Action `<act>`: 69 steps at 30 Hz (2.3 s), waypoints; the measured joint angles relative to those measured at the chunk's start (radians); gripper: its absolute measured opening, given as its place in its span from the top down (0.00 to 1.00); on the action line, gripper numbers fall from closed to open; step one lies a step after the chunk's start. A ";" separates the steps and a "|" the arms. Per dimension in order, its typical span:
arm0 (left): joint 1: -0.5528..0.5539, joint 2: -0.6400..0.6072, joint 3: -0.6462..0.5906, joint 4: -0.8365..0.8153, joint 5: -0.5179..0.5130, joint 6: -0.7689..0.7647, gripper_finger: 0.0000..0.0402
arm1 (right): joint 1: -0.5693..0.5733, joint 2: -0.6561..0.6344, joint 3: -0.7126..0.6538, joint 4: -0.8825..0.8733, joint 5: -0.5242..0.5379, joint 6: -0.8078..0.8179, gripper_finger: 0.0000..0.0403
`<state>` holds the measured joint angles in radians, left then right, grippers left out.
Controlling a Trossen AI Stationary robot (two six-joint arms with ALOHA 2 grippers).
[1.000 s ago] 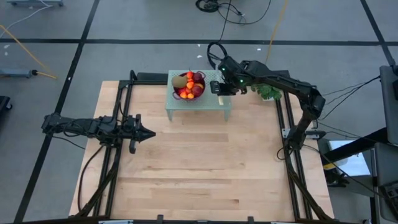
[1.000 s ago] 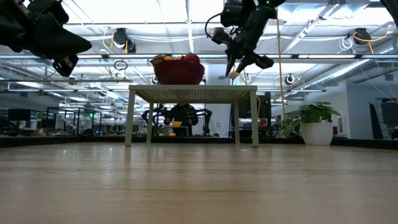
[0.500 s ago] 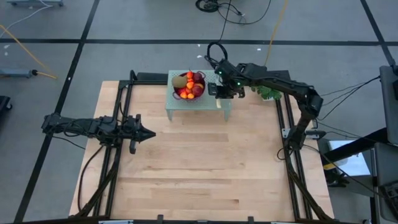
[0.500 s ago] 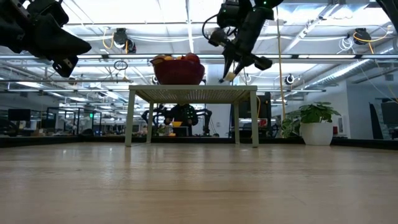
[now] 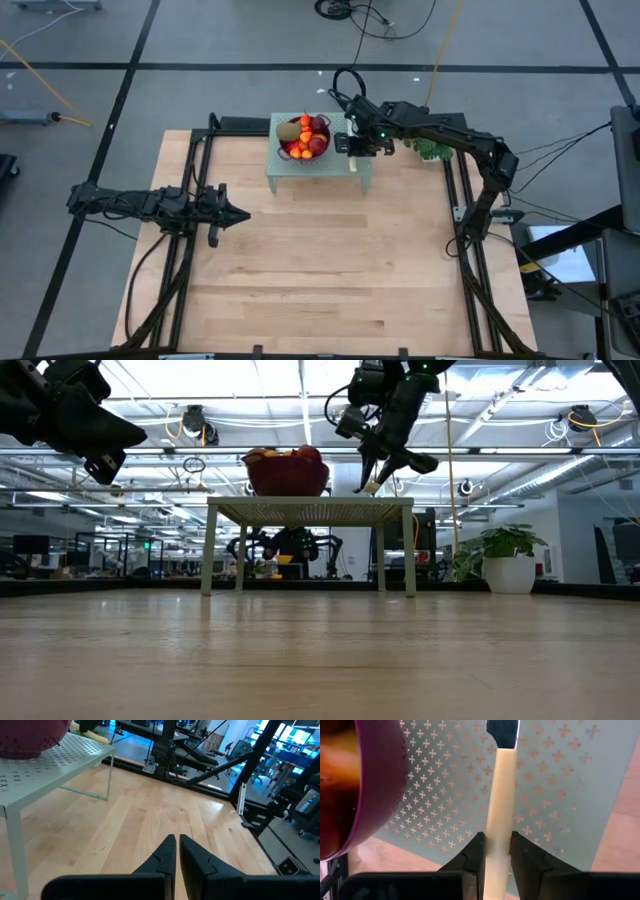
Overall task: Pick & Place Fruit
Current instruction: Put the yellow knife on the shelf
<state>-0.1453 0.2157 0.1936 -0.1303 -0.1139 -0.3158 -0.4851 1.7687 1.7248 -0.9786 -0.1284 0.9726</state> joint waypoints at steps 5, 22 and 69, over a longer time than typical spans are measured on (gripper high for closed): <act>0.000 0.000 0.000 0.000 0.000 -0.001 0.95 | -0.007 -0.001 0.000 0.001 0.000 -0.011 0.85; 0.000 0.000 0.000 0.000 0.000 -0.004 0.95 | -0.013 -0.001 -0.047 0.048 -0.001 -0.017 0.85; 0.000 0.000 0.000 0.000 0.009 -0.037 0.95 | -0.026 -0.001 -0.048 0.024 0.001 -0.011 0.77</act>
<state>-0.1453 0.2157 0.1936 -0.1303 -0.1047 -0.3531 -0.5114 1.7676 1.6772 -0.9546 -0.1270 0.9613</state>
